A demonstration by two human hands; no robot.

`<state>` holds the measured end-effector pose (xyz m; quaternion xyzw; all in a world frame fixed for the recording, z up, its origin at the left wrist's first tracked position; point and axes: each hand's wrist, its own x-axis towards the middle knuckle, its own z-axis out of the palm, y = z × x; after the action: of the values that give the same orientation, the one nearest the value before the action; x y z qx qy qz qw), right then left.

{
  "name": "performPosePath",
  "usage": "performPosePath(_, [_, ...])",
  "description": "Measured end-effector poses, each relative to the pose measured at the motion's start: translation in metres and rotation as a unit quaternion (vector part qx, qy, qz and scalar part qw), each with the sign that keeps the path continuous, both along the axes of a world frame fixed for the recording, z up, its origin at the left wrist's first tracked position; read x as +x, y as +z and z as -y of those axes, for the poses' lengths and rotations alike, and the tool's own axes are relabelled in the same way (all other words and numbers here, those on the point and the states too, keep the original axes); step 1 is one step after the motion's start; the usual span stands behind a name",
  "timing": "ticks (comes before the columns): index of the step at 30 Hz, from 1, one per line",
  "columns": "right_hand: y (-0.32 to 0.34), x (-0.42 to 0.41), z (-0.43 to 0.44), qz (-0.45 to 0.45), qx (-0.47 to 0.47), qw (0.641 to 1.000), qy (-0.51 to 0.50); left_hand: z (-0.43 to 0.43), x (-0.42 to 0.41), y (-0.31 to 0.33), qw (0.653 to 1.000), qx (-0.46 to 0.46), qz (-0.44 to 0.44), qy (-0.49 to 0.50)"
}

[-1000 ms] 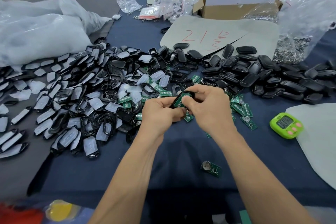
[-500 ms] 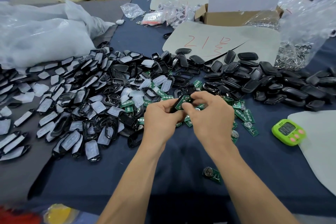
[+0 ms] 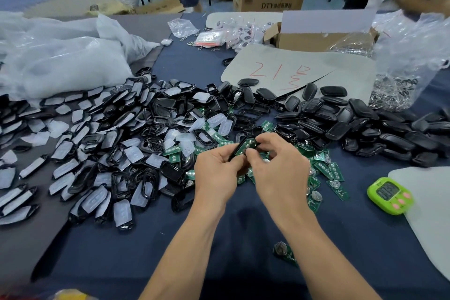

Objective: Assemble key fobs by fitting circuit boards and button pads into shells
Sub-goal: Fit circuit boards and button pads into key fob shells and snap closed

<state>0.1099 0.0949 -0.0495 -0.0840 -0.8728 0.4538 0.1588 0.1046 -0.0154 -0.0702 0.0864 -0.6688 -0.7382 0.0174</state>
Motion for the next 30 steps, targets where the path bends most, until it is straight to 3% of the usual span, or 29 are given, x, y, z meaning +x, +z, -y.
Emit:
performPosePath(10, [0.000,-0.003,0.007,-0.010,-0.003,1.000,-0.012,0.006,-0.003,-0.010,0.995,-0.086,0.006,0.049])
performPosePath(21, [0.004,-0.021,-0.009,0.015,-0.027,0.998,0.063,0.007,-0.002,-0.003,0.998,-0.059,-0.002,0.019])
performPosePath(30, [0.014,-0.032,-0.022,0.065,-0.006,0.993,0.102,0.015,0.007,0.010,0.997,-0.006,0.019,-0.072])
